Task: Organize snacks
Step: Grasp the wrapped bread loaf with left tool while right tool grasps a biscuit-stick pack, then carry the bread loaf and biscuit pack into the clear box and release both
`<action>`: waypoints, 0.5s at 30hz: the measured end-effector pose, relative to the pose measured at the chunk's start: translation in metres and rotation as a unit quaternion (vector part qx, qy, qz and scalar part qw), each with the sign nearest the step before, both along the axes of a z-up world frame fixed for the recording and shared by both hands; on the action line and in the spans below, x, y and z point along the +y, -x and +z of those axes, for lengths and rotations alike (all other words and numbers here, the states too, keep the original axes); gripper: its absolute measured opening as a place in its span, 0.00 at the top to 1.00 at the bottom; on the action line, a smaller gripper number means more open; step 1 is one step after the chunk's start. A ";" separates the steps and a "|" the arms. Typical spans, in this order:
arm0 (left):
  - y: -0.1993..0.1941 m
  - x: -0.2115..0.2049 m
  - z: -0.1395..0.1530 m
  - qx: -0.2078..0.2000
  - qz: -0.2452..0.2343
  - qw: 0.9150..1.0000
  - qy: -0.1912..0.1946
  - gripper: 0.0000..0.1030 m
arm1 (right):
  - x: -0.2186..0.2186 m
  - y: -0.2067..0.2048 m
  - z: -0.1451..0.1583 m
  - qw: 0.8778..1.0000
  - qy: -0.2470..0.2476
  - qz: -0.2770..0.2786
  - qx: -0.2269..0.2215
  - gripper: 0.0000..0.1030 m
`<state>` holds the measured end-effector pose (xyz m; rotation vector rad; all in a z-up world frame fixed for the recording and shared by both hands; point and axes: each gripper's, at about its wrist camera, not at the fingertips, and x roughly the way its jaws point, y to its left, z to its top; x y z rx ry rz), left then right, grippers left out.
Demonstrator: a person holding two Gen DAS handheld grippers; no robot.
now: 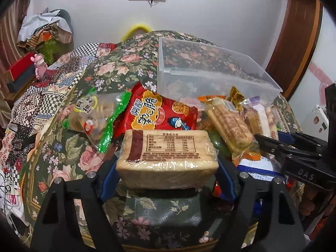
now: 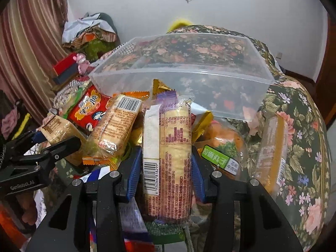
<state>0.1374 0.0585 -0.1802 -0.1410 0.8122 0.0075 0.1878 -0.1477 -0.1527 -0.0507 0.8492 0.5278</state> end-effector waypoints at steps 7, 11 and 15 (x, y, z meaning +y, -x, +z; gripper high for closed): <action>0.001 -0.003 0.020 -0.018 -0.003 1.000 -0.002 0.23 | -0.010 0.009 0.021 1.000 -0.004 -0.010 -0.028 0.61; -0.001 -0.005 0.035 -0.032 -0.005 0.999 0.000 0.23 | -0.015 0.013 0.035 0.999 -0.010 -0.015 -0.045 0.61; -0.006 -0.009 0.051 -0.046 -0.008 0.999 0.002 0.23 | -0.020 0.012 0.049 0.998 -0.013 -0.021 -0.063 0.61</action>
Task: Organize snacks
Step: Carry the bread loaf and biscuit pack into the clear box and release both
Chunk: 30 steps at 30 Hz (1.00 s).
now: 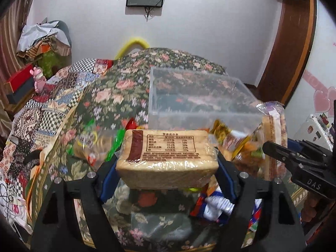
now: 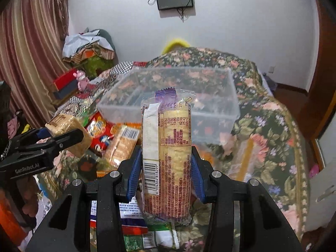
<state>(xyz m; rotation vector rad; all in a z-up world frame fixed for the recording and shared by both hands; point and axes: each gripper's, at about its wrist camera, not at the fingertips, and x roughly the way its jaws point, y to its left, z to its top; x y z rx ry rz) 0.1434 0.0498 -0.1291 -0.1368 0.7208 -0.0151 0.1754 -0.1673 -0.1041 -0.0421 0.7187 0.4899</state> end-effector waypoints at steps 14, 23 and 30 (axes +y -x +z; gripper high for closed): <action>-0.039 -0.016 0.053 -0.044 -0.013 0.999 -0.020 0.23 | -0.011 -0.020 0.039 0.998 -0.015 -0.010 -0.060 0.61; -0.083 -0.027 0.047 -0.031 -0.017 0.999 -0.034 0.23 | -0.012 -0.054 0.043 0.997 -0.020 -0.019 -0.065 0.61; -0.118 -0.032 0.027 0.005 -0.023 1.000 -0.011 0.23 | -0.006 -0.085 0.026 0.998 -0.010 -0.031 -0.046 0.61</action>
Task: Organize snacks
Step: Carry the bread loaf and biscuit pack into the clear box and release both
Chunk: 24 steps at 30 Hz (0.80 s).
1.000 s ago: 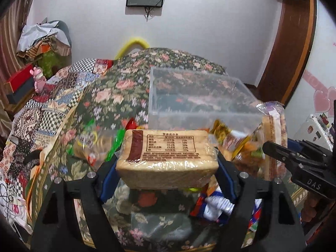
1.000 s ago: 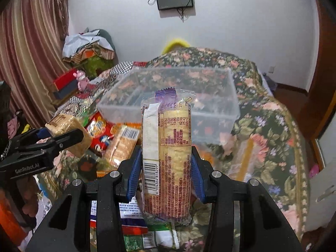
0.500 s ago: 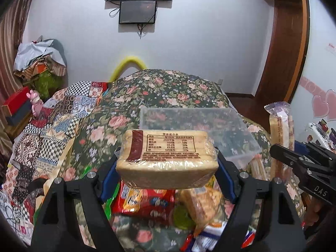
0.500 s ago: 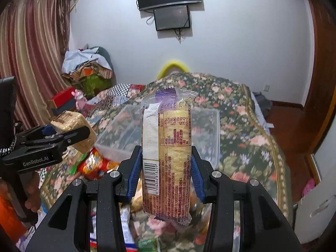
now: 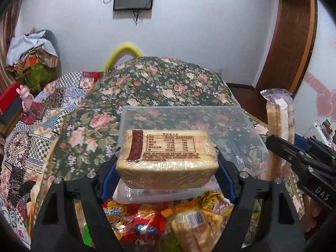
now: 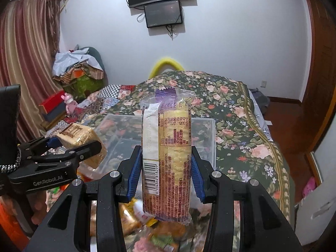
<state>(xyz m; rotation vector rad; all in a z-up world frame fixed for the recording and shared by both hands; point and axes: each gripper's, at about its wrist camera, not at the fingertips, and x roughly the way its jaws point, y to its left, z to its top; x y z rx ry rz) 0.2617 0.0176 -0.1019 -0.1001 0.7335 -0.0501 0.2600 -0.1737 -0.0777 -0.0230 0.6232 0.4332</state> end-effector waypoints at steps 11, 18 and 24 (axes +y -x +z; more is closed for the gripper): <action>-0.037 -0.008 -0.029 0.032 -0.008 0.999 -0.018 0.23 | 0.011 -0.029 -0.016 1.000 0.019 -0.002 0.020 0.61; -0.052 -0.008 -0.043 0.056 -0.009 0.998 -0.012 0.23 | 0.015 -0.043 -0.034 0.998 0.030 -0.003 0.047 0.63; -0.055 -0.012 -0.053 0.069 -0.013 0.997 -0.027 0.23 | 0.017 -0.047 -0.041 0.997 0.036 0.003 0.061 0.69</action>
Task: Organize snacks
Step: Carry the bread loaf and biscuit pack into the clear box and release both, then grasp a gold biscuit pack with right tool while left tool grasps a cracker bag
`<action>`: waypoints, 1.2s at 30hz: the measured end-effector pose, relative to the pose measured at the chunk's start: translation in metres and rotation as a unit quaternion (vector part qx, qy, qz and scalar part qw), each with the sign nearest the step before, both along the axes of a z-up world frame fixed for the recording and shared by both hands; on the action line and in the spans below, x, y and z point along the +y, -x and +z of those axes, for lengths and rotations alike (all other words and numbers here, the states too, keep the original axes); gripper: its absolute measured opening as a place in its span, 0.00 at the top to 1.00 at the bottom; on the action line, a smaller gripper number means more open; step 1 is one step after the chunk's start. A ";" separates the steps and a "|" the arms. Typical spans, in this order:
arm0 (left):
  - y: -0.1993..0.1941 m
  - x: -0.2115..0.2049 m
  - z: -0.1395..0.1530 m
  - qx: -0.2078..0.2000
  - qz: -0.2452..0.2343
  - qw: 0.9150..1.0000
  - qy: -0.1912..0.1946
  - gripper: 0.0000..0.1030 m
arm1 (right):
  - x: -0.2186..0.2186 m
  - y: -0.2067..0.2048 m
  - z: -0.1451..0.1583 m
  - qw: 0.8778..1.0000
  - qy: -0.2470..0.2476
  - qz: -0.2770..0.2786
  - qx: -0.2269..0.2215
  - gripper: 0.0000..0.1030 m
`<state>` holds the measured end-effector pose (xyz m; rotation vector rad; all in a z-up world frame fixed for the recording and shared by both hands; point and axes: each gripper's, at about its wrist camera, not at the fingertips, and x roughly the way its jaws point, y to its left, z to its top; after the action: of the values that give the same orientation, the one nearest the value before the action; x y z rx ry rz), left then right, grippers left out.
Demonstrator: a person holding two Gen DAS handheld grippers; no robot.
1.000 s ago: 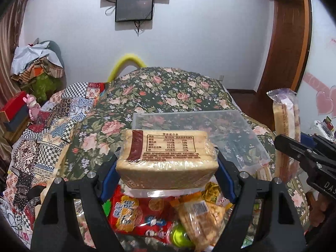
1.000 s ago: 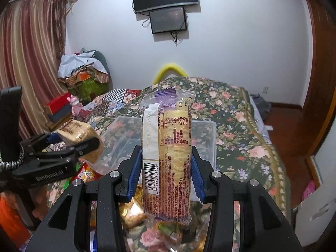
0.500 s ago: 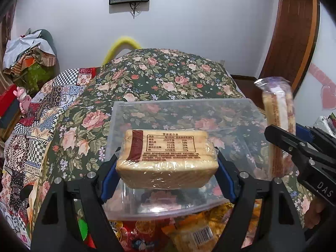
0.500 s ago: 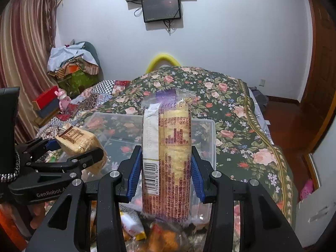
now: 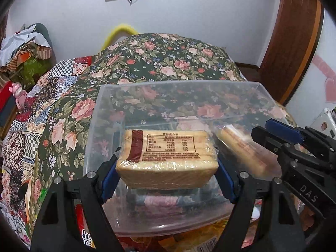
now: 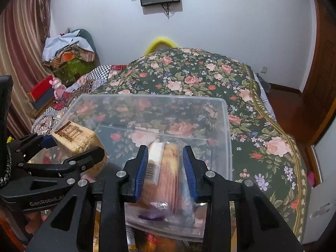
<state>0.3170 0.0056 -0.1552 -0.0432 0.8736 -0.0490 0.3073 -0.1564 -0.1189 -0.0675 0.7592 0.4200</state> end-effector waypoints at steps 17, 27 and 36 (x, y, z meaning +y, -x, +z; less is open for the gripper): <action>0.037 0.005 0.039 -0.061 -0.008 0.998 0.009 0.13 | -0.022 0.031 0.014 1.000 -0.005 -0.007 -0.004 0.48; 0.091 0.021 0.065 -0.077 -0.004 0.997 -0.006 0.08 | -0.055 0.065 0.032 0.999 -0.013 -0.031 -0.023 0.36; 0.136 0.055 0.037 -0.051 0.018 0.998 -0.013 0.08 | -0.092 0.082 0.015 0.997 -0.006 -0.074 0.008 0.36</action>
<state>0.1809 0.0606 -0.1178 -0.0322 0.7713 -0.0072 0.2255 -0.2485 -0.1036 0.0042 0.7721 0.2840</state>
